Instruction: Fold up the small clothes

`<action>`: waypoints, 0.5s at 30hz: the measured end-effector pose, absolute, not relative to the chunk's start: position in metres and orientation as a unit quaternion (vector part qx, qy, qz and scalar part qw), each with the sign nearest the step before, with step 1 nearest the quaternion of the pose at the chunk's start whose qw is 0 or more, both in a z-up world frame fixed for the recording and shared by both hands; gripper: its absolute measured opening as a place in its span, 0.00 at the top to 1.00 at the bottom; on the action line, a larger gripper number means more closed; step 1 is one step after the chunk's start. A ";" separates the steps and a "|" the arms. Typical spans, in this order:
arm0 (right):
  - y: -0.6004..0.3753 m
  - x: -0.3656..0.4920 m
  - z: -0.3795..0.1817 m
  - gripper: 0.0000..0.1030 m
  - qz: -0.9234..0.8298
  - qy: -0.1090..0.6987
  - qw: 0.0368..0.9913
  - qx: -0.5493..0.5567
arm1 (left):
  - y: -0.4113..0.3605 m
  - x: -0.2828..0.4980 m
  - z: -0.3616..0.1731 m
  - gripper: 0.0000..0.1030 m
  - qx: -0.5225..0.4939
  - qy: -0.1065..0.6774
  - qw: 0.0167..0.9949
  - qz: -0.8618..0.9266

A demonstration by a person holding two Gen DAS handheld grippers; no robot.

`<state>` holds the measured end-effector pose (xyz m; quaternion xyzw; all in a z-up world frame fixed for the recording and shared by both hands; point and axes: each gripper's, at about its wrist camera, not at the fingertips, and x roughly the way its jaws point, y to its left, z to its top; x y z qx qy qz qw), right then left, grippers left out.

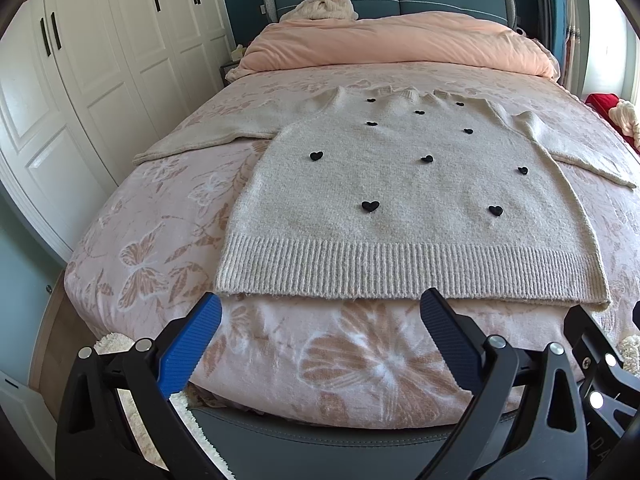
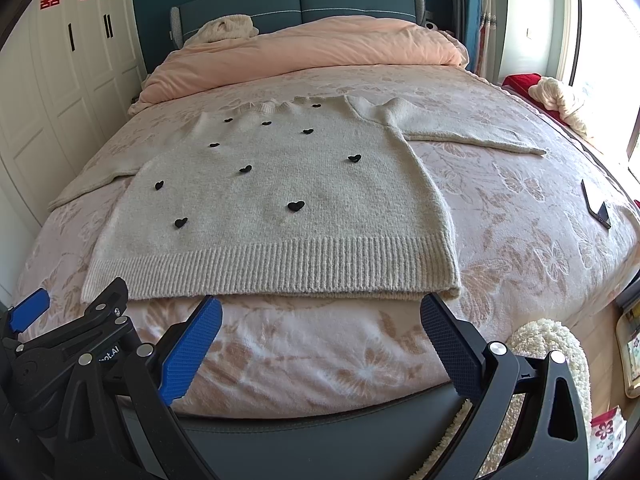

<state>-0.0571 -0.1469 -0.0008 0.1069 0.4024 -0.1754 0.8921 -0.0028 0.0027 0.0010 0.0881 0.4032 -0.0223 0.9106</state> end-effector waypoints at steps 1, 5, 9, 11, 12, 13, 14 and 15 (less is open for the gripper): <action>-0.147 -0.057 -0.001 0.05 -0.175 0.403 0.892 0.107 | 0.003 -0.003 0.001 0.06 0.088 0.403 0.911 -0.022; -0.147 -0.057 -0.001 0.05 -0.176 0.403 0.892 0.107 | 0.003 -0.003 0.001 0.06 0.088 0.403 0.911 -0.022; -0.147 -0.057 -0.001 0.05 -0.175 0.404 0.891 0.107 | 0.002 -0.003 0.000 0.06 0.089 0.404 0.910 -0.021; -0.147 -0.057 -0.002 0.05 -0.175 0.404 0.891 0.107 | 0.003 -0.003 0.000 0.06 0.088 0.404 0.910 -0.021; -0.147 -0.058 -0.003 0.05 -0.175 0.404 0.891 0.108 | 0.003 -0.003 0.000 0.06 0.089 0.404 0.910 -0.021; -0.147 -0.058 -0.003 0.05 -0.175 0.405 0.891 0.107 | 0.003 -0.003 0.000 0.06 0.089 0.404 0.910 -0.021; -0.147 -0.057 -0.003 0.05 -0.175 0.405 0.891 0.107 | 0.003 -0.003 0.000 0.06 0.090 0.403 0.910 -0.021; -0.147 -0.058 -0.004 0.05 -0.175 0.405 0.891 0.107 | 0.003 -0.003 -0.001 0.06 0.090 0.404 0.910 -0.020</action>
